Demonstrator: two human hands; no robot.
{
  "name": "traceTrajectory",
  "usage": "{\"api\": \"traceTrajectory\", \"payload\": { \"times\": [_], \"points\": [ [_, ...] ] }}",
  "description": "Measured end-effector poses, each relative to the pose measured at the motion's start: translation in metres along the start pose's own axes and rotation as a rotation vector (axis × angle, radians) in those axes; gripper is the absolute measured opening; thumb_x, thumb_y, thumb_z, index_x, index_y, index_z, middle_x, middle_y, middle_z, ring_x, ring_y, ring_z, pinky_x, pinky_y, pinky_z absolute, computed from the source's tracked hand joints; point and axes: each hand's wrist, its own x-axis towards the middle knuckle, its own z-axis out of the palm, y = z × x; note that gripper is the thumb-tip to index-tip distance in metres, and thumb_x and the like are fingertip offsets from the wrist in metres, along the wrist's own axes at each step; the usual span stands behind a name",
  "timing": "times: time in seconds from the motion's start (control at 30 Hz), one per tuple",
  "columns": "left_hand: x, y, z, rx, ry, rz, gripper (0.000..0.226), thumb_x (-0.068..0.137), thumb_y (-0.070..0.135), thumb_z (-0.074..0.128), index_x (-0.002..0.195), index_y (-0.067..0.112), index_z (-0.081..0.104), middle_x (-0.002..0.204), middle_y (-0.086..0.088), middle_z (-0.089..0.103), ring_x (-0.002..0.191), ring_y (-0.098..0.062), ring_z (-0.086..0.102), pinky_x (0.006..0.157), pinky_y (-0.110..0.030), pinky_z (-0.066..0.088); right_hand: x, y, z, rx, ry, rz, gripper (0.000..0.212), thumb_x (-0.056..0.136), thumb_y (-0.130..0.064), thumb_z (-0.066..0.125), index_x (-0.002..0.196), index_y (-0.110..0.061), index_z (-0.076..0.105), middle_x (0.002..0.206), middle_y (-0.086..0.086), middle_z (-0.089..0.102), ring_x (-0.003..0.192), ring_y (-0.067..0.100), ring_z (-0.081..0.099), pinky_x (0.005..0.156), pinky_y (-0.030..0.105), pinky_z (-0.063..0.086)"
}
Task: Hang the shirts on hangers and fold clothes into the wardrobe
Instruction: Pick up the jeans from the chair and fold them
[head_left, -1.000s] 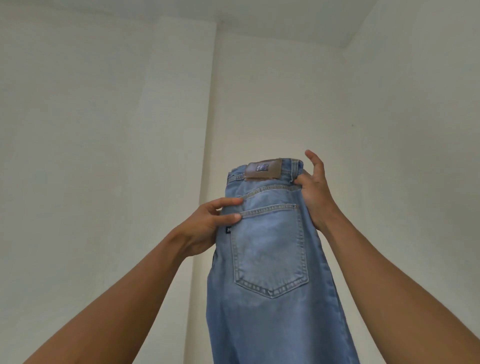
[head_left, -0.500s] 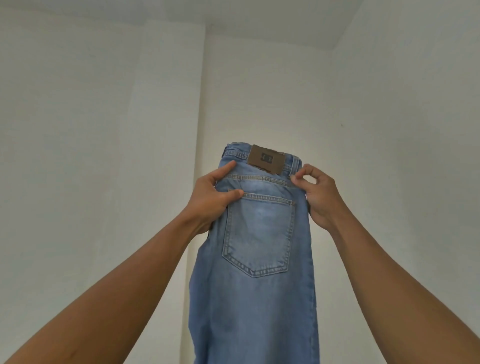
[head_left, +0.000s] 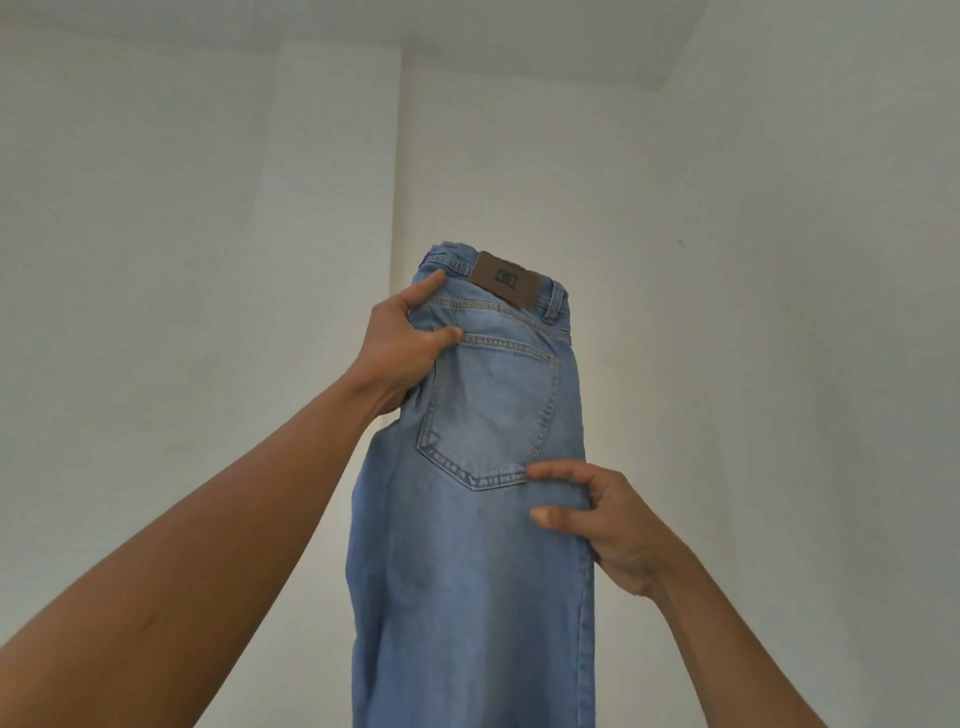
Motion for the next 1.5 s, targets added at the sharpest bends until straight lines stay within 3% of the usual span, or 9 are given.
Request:
{"api": "traceTrajectory", "payload": {
  "times": [0.2, 0.33, 0.57, 0.8, 1.13, 1.2, 1.3, 1.43, 1.5],
  "points": [
    [0.008, 0.000, -0.020, 0.078, -0.296, 0.006, 0.102, 0.083, -0.008, 0.071, 0.155, 0.043, 0.020, 0.153, 0.000, 0.041, 0.122, -0.016, 0.060, 0.089, -0.035, 0.058, 0.014, 0.014, 0.017, -0.088, 0.252, -0.219, 0.039, 0.075, -0.005, 0.084, 0.106, -0.027, 0.075, 0.115, -0.010, 0.072, 0.112, 0.015, 0.066, 0.090, 0.036, 0.058],
    [0.009, 0.008, -0.009, 0.365, -0.146, 0.197, 0.120, 0.083, 0.013, 0.079, 0.155, 0.039, -0.013, 0.148, 0.000, 0.046, 0.120, -0.006, 0.056, 0.095, -0.022, 0.050, 0.022, 0.021, 0.021, -0.130, 0.369, -0.293, 0.039, 0.074, -0.014, 0.085, 0.106, -0.034, 0.074, 0.119, -0.015, 0.069, 0.116, 0.006, 0.061, 0.094, 0.027, 0.054],
    [-0.079, -0.036, -0.029, 0.157, -0.230, -0.500, 0.148, 0.035, 0.097, 0.064, 0.150, 0.051, -0.018, 0.145, 0.019, 0.043, 0.124, -0.025, 0.057, 0.101, -0.063, 0.044, 0.035, 0.022, 0.020, -0.049, 0.432, -0.231, 0.037, 0.077, -0.013, 0.083, 0.110, -0.028, 0.073, 0.116, -0.017, 0.065, 0.108, -0.001, 0.062, 0.089, 0.022, 0.056],
    [-0.157, -0.112, -0.020, -0.152, -0.191, -0.472, 0.125, 0.073, 0.020, 0.088, 0.151, 0.054, -0.003, 0.135, 0.003, 0.060, 0.112, -0.019, 0.068, 0.095, -0.046, 0.056, 0.042, 0.045, 0.016, 0.035, 0.434, -0.020, 0.039, 0.081, -0.010, 0.081, 0.115, -0.027, 0.072, 0.115, -0.001, 0.071, 0.102, 0.015, 0.070, 0.088, 0.033, 0.059],
    [-0.147, -0.135, -0.029, -0.135, 0.169, -0.425, 0.066, 0.089, 0.009, 0.071, 0.140, 0.046, 0.050, 0.134, 0.002, 0.059, 0.113, -0.016, 0.064, 0.099, -0.036, 0.053, 0.032, 0.048, -0.025, 0.184, 0.287, 0.397, 0.056, 0.091, -0.002, 0.066, 0.144, -0.003, 0.047, 0.123, 0.014, 0.063, 0.105, 0.024, 0.066, 0.075, 0.030, 0.056],
    [-0.140, -0.133, -0.023, -0.203, 0.246, -0.409, 0.072, 0.088, 0.007, 0.072, 0.146, 0.041, 0.044, 0.135, 0.000, 0.057, 0.108, -0.016, 0.066, 0.088, -0.027, 0.057, 0.029, 0.051, -0.025, 0.335, 0.255, 0.282, 0.079, 0.090, -0.008, 0.068, 0.156, -0.019, 0.027, 0.132, 0.008, 0.058, 0.113, 0.022, 0.065, 0.079, 0.033, 0.058],
    [-0.126, -0.135, -0.026, -0.355, 0.173, -0.387, 0.097, 0.085, 0.002, 0.073, 0.155, 0.043, 0.019, 0.140, -0.001, 0.052, 0.109, -0.018, 0.068, 0.082, -0.028, 0.059, 0.018, 0.057, -0.012, 0.005, 0.075, 0.247, 0.111, 0.084, -0.004, 0.076, 0.155, -0.049, 0.004, 0.142, -0.001, 0.051, 0.112, 0.023, 0.068, 0.077, 0.048, 0.060],
    [-0.135, -0.147, -0.043, -0.160, -0.225, -0.377, 0.118, 0.083, 0.009, 0.079, 0.149, 0.058, -0.005, 0.161, 0.016, 0.019, 0.141, -0.013, 0.040, 0.111, -0.042, 0.042, 0.019, 0.063, -0.001, -0.020, 0.229, 0.179, 0.101, 0.090, 0.001, 0.069, 0.154, -0.051, 0.012, 0.134, 0.014, 0.058, 0.104, 0.026, 0.072, 0.087, 0.048, 0.059],
    [-0.139, -0.152, -0.048, 0.028, -0.209, -0.389, 0.113, 0.086, 0.007, 0.075, 0.150, 0.056, -0.004, 0.163, 0.019, 0.010, 0.147, -0.012, 0.027, 0.116, -0.041, 0.036, 0.022, 0.067, 0.001, 0.055, 0.275, 0.207, 0.092, 0.091, -0.001, 0.068, 0.154, -0.047, 0.019, 0.128, 0.017, 0.062, 0.103, 0.028, 0.072, 0.089, 0.046, 0.059]
  ]
}}
